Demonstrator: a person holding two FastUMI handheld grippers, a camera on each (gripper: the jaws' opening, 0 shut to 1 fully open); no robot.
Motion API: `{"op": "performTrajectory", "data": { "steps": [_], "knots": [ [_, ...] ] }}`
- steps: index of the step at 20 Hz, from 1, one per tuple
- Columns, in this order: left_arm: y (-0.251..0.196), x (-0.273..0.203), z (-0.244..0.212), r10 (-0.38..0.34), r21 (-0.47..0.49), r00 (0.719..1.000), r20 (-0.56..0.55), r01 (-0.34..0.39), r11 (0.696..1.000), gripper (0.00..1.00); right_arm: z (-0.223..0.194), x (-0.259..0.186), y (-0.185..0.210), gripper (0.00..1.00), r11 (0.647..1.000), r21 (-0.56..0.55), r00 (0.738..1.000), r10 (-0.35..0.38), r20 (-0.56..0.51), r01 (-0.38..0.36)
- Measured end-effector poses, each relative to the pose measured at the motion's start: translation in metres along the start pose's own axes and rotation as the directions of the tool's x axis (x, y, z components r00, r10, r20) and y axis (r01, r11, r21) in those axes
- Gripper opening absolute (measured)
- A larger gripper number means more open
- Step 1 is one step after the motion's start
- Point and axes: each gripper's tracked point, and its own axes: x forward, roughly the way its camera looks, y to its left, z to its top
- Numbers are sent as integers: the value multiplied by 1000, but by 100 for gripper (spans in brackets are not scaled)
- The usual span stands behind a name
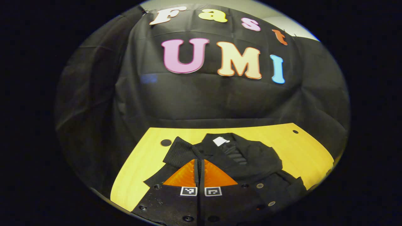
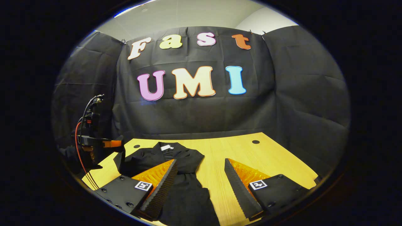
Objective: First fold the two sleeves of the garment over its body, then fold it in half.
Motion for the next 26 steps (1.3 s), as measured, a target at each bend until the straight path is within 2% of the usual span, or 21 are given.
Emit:
{"op": "performTrajectory", "data": {
  "steps": [6,11,18,22,23,25,26],
  "knots": [
    [-82,34,15,-147,63,989,3,147,987,0,-10,-14,-26,96,995,28,995,-94,-12,95],
    [-137,54,15,-228,79,974,-20,229,970,0,-16,-30,-42,96,986,39,987,-160,-19,161],
    [-189,66,15,-267,96,963,-43,270,958,0,-29,-42,-54,96,976,70,979,-202,-29,204],
    [-187,70,29,-217,140,976,-15,217,966,0,-33,-38,-49,96,983,60,984,-172,-33,174],
    [-196,68,30,-251,127,968,-5,250,960,33,-33,-35,-46,96,986,54,987,-159,-34,161],
    [-192,48,42,-263,117,964,36,257,959,99,-32,-33,-41,96,991,45,992,-125,-30,126],
    [-184,36,47,-252,122,966,51,244,962,89,-32,-32,-40,96,993,42,994,-106,-29,108]
  ]
}}
